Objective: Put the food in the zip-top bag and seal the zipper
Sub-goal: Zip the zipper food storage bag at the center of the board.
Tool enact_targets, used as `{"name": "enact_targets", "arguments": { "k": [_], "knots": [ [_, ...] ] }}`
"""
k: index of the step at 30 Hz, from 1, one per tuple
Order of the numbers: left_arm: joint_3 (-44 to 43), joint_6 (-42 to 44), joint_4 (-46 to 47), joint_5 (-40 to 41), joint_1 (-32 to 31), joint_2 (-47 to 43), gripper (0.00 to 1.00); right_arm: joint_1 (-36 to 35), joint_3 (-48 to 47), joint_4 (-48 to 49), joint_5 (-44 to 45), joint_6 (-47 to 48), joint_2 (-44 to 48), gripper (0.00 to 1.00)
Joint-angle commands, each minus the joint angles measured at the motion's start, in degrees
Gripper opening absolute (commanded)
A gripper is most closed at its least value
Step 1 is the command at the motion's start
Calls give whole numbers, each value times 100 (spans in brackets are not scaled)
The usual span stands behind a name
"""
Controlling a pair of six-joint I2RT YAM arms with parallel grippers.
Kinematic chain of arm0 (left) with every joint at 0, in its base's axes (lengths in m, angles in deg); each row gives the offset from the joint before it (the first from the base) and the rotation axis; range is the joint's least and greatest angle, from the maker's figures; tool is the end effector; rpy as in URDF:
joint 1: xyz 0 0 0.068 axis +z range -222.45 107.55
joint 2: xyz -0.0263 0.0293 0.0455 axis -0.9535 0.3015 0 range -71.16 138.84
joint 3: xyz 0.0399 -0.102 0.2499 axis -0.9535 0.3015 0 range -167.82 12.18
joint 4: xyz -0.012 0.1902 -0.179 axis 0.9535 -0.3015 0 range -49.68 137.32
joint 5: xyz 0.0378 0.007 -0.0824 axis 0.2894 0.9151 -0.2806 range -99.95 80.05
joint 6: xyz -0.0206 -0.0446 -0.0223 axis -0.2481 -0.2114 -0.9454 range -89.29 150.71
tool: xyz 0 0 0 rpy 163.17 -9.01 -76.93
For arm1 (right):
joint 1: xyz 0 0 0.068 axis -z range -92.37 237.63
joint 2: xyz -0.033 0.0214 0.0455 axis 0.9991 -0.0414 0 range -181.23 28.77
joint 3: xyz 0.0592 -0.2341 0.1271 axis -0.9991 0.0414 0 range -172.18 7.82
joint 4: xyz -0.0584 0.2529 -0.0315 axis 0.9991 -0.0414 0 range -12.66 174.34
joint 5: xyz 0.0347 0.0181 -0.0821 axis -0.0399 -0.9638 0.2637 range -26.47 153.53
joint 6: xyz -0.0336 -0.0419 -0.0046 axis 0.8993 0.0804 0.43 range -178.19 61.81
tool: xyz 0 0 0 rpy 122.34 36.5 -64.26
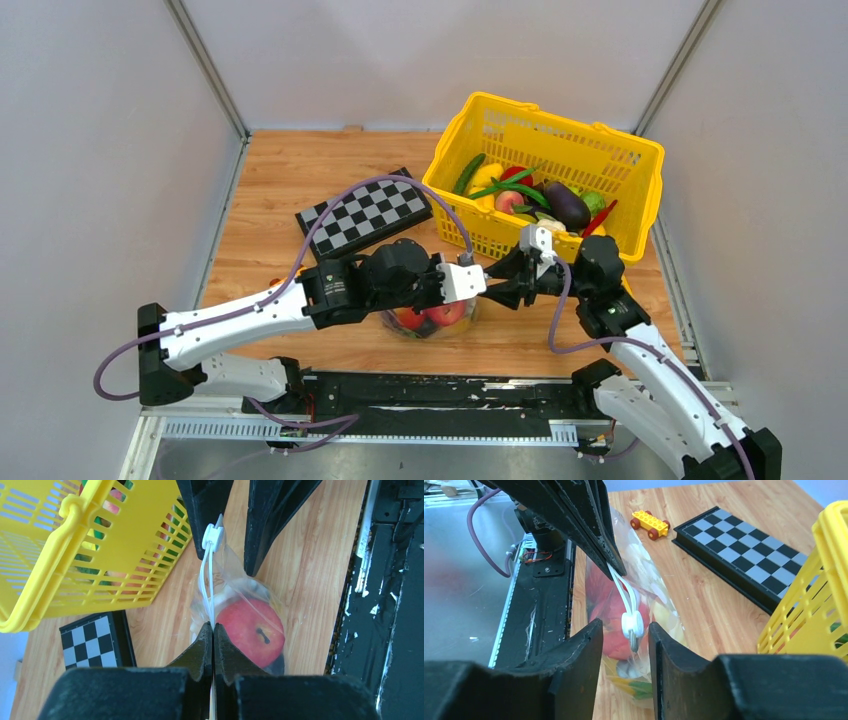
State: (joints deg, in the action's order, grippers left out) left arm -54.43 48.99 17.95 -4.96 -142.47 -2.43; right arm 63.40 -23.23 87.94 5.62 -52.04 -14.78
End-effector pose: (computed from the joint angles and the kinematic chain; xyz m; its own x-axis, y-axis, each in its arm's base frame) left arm 0.0934 -0.2477 0.3533 0.1162 0.5948 -0.7954 0.9209 0.2356 0.3107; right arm 0.1451 0.0982 0.2866 -0.0351 -0.0782 -0.9963 -0.9907 0.1335 0.0244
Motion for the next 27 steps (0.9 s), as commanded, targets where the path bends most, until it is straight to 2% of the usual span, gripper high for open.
{"name": "enact_targets", "arguments": {
  "k": [1,7,9,13,16,19,24,27],
  "knots": [
    [27,-31,370,-176,28,-255,0,15,84,295,90,194,165,39],
    [76,-31,454,-207,69,-331,0,16,234,534,-316,352,75,27],
    [73,-28,464,-232,91,-364,0,17,313,697,-287,349,30,19],
    [80,-33,481,-308,126,-405,0,20,552,1339,-171,144,36,5],
    [102,-33,478,-332,137,-411,0,16,750,1907,-148,-143,79,0],
    [125,-28,471,-332,153,-412,0,17,765,1884,-82,-91,167,0],
    [199,-46,394,-309,163,-488,0,17,661,1080,563,315,459,0],
    [195,-50,315,-311,164,-492,0,15,525,828,481,387,585,0]
  ]
}}
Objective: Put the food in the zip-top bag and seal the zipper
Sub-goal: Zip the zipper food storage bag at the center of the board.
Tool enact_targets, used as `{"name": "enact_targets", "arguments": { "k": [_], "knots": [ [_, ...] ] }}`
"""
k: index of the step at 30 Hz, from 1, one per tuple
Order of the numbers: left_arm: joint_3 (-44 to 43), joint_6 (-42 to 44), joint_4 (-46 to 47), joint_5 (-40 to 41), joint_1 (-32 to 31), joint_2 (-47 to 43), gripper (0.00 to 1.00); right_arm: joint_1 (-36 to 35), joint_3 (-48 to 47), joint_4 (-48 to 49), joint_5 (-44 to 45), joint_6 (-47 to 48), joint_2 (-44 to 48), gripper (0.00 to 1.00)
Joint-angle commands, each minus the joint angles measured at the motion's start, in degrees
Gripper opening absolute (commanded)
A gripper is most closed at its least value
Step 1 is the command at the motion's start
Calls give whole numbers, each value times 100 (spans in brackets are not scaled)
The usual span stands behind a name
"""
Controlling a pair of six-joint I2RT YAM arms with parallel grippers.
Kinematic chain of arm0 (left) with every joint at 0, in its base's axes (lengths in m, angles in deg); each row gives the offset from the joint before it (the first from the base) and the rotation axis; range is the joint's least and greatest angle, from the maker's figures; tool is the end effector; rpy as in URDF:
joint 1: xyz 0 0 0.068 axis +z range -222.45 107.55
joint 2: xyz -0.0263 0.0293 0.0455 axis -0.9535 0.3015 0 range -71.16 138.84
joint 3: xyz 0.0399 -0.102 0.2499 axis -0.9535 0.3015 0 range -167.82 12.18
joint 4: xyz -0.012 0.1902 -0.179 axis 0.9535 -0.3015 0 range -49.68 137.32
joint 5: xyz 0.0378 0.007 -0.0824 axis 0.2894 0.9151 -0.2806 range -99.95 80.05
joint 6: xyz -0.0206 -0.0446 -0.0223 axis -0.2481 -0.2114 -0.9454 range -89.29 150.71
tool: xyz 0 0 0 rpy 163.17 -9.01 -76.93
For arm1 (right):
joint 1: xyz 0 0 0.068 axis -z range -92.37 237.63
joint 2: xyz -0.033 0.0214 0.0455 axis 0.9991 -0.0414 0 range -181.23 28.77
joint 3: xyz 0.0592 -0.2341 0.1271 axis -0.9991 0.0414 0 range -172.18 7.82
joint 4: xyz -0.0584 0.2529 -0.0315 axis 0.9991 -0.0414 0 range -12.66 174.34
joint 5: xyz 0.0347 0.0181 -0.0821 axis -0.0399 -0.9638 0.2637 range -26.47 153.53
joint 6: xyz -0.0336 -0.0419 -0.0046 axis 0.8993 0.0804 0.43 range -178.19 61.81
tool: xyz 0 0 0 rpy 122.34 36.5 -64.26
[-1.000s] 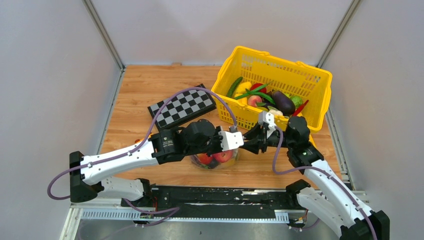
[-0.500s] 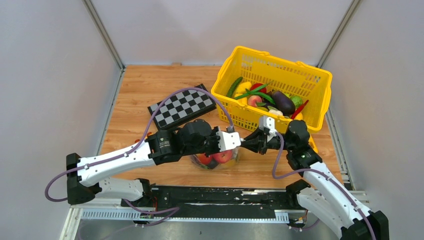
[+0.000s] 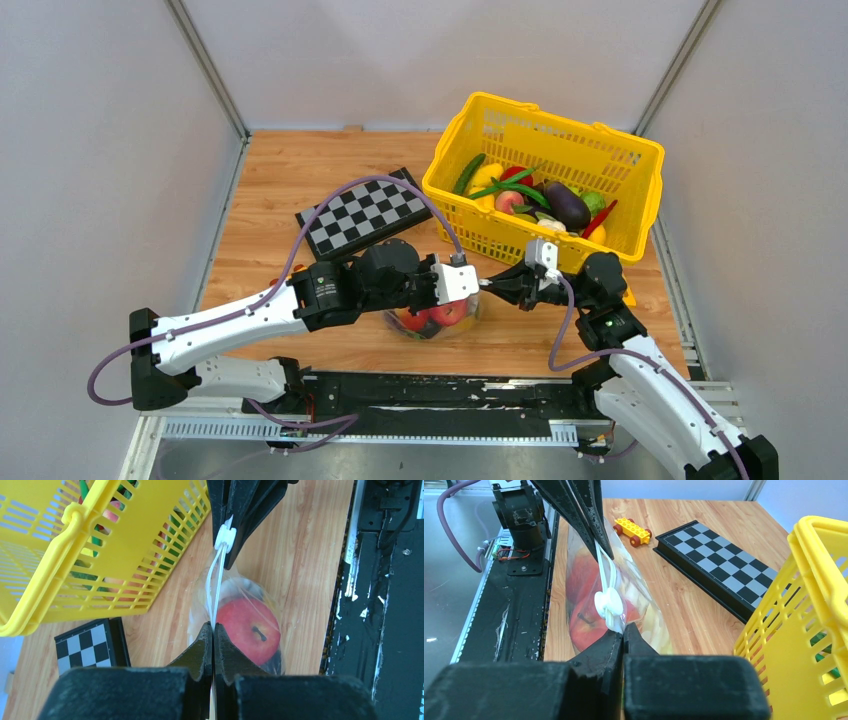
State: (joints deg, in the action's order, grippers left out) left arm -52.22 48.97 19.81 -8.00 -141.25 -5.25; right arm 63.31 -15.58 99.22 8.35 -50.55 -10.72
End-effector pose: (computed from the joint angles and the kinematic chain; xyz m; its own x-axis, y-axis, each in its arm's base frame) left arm 0.0932 -0.2369 0.3549 0.1220 0.5515 -0.8252 0.9296 0.2280 0.2897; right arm 0.1362 0.0935 0.2692 0.1117 -0.0328 -0.9932 -0.9769 0.1797 -0.1158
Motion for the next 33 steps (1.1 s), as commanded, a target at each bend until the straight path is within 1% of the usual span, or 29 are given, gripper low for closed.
{"name": "enact_targets", "arguments": {
  "k": [1,3,4,6,9,12,17,19,22,24,26,31,33],
  "knots": [
    [-21,-44,135,-7,37,-205,0,23,-281,-315,82,226,181,0],
    [-29,-46,159,-30,42,-189,0,24,-316,-331,-176,204,115,1],
    [-34,-49,182,-55,42,-180,0,23,-333,-340,-254,199,78,5],
    [-71,-45,199,-125,41,-148,0,24,-346,-347,-335,186,5,16],
    [-116,-39,199,-151,42,-110,0,25,-334,-309,-386,204,-83,26],
    [-134,-46,205,-160,41,-86,0,23,-296,-106,-401,109,-160,28],
    [-126,-71,209,-160,39,-75,0,19,-148,630,-397,-322,-250,29],
    [-132,-68,210,-160,37,-67,0,24,-114,788,-336,-388,-276,29],
    [-147,-73,210,-160,39,-77,0,26,-104,850,-415,-413,-332,26],
    [-143,-73,220,-160,40,-82,0,27,-104,833,-352,-416,-364,17],
    [-144,-77,225,-160,34,-88,0,29,-96,822,-396,-401,-376,10],
    [-123,-67,235,-134,42,-126,0,23,-56,797,-389,-326,-322,1],
    [-105,-69,255,-118,42,-145,0,28,-51,808,-400,-329,-286,0]
  ]
}}
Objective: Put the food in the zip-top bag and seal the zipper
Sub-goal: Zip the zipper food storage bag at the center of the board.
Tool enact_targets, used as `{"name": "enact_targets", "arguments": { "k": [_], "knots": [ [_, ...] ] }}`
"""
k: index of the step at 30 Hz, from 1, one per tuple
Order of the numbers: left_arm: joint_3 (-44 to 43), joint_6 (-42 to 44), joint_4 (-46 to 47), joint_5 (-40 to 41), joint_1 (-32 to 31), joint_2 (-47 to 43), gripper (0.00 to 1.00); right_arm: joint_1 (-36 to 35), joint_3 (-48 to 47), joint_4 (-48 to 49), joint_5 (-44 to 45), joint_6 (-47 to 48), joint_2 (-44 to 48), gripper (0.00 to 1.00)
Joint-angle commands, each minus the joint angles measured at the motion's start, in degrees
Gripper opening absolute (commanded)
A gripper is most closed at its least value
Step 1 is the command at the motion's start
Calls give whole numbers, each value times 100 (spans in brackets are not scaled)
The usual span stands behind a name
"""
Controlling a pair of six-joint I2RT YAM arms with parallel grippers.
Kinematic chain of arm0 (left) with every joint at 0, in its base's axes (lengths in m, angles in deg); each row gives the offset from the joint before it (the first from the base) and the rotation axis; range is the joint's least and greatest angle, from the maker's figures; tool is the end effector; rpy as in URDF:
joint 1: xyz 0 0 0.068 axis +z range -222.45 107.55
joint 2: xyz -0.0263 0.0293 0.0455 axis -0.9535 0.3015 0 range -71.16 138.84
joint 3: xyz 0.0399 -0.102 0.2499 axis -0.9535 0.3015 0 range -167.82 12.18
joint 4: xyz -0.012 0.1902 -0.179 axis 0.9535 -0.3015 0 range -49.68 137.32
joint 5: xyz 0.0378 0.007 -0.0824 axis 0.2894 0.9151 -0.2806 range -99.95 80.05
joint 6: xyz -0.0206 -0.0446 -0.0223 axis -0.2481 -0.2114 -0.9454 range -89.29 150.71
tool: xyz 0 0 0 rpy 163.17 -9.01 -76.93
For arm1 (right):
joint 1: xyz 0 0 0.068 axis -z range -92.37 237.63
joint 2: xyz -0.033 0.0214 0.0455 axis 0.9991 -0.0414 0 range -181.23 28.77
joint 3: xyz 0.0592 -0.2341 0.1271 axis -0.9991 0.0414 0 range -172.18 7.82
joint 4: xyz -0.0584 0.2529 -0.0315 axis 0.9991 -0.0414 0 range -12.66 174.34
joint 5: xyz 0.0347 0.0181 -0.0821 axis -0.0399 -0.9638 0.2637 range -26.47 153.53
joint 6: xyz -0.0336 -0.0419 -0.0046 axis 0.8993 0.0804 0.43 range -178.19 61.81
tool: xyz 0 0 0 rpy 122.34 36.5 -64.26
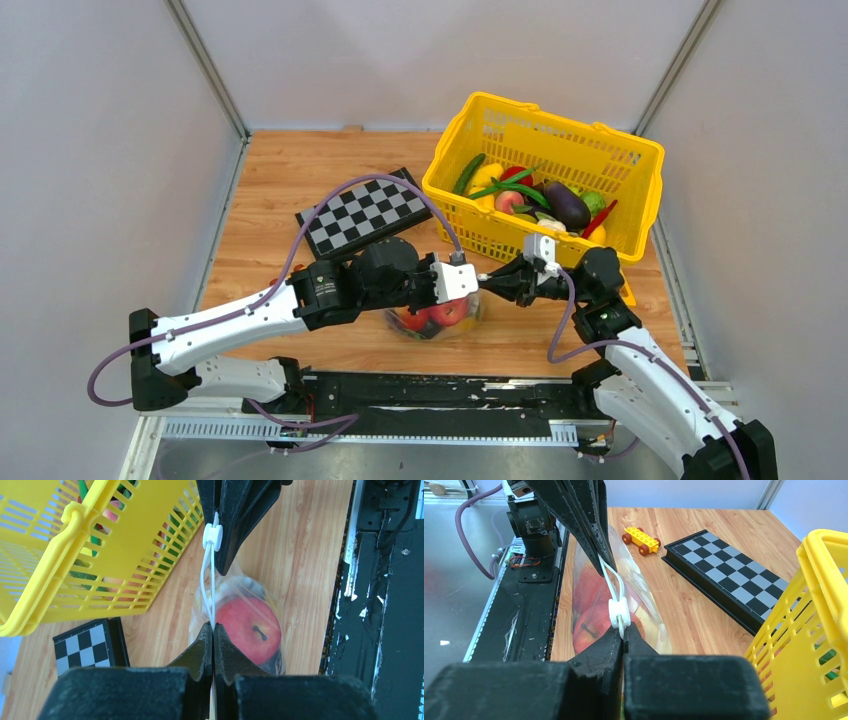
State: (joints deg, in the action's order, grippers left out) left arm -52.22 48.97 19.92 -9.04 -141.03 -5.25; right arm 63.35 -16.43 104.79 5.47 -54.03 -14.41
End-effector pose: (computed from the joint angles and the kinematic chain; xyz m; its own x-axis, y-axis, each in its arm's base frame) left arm 0.0936 -0.2369 0.3551 0.1224 0.5459 -0.8289 0.9344 0.2182 0.2816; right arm 0.1440 0.0980 0.2740 0.0960 0.0012 -0.9954 -0.9864 0.1340 -0.0950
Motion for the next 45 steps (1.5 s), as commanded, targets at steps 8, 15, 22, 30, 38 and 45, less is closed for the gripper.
{"name": "enact_targets", "arguments": {
  "k": [8,15,22,30,38,45],
  "knots": [
    [-154,-307,740,-51,20,-84,55,19,-37,180,-192,-52,83,0],
    [-388,-355,1156,-480,20,303,63,23,-39,140,-210,-39,73,0],
    [-561,-261,1275,-794,20,544,50,19,-75,-14,-267,52,111,0],
    [-759,-217,1101,-1059,50,763,33,17,-80,-117,-276,120,208,0],
    [-802,-174,871,-1056,54,867,32,20,-80,-146,-258,148,231,0],
    [-837,-138,773,-950,63,899,28,19,-82,-155,-258,138,244,0]
  ]
}}
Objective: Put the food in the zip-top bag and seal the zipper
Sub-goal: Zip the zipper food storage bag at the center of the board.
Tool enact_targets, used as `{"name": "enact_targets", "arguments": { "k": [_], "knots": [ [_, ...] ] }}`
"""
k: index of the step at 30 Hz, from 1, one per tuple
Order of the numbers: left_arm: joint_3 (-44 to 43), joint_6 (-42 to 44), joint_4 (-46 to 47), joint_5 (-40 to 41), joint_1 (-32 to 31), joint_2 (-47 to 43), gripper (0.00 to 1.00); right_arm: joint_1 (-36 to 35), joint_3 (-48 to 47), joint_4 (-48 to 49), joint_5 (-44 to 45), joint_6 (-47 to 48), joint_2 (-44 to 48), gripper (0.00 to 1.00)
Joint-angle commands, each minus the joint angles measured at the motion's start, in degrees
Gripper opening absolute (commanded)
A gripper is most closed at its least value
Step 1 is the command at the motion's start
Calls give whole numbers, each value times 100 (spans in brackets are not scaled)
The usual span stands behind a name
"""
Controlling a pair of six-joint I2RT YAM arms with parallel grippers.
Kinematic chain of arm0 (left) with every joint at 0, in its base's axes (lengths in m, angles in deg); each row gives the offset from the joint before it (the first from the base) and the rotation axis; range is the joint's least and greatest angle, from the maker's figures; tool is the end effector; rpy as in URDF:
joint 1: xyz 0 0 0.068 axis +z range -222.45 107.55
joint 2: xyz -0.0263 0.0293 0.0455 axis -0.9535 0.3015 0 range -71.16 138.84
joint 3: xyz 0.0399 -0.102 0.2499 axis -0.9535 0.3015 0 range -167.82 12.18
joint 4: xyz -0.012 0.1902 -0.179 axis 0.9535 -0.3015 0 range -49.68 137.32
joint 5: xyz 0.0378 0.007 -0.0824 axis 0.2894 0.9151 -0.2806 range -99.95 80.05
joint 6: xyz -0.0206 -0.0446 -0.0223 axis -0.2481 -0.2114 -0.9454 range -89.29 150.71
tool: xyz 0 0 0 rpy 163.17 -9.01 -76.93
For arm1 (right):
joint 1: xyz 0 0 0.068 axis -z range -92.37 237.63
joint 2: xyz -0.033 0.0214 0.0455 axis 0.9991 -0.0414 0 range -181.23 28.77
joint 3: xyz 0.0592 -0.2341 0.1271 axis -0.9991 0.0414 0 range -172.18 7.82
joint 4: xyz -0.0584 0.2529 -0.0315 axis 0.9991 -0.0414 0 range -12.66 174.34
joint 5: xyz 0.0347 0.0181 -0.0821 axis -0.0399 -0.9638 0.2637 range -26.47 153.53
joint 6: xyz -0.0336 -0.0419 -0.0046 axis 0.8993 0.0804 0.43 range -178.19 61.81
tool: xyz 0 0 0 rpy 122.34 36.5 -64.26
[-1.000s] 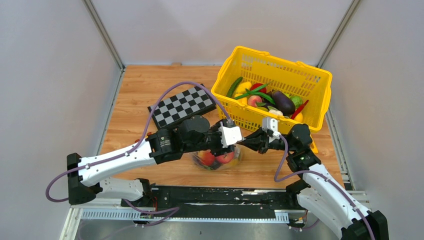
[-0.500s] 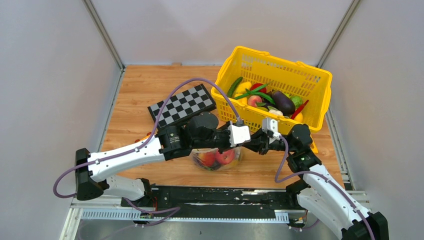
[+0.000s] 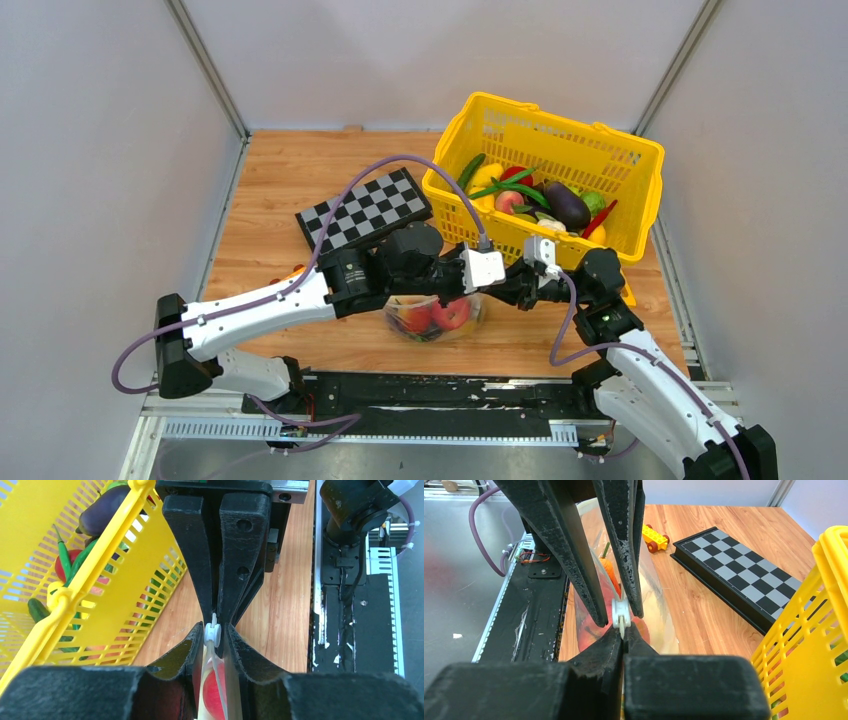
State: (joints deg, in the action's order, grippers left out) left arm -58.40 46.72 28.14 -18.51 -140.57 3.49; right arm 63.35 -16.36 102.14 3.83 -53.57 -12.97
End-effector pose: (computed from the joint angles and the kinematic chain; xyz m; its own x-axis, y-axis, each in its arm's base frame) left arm 0.1066 -0.2796 0.3675 0.1257 0.4188 -0.8993 0.9716 0.1313 0.1970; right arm 0.1393 0.0964 0.2730 0.0840 -0.0067 -0.9964 -0.9909 0.1048 -0.0842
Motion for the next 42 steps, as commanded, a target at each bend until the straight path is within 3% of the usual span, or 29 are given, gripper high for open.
{"name": "enact_targets", "arguments": {
  "k": [1,11,23,42],
  "knots": [
    [-219,92,-53,17,18,34,29,16,-87,109,-94,99,108,0],
    [-181,87,37,80,25,23,26,20,-74,109,-103,113,126,0],
    [-2,53,71,207,21,-224,0,19,-67,107,55,94,99,0],
    [797,-81,-392,754,217,-1088,0,19,-27,320,371,-119,139,0]
  ]
}}
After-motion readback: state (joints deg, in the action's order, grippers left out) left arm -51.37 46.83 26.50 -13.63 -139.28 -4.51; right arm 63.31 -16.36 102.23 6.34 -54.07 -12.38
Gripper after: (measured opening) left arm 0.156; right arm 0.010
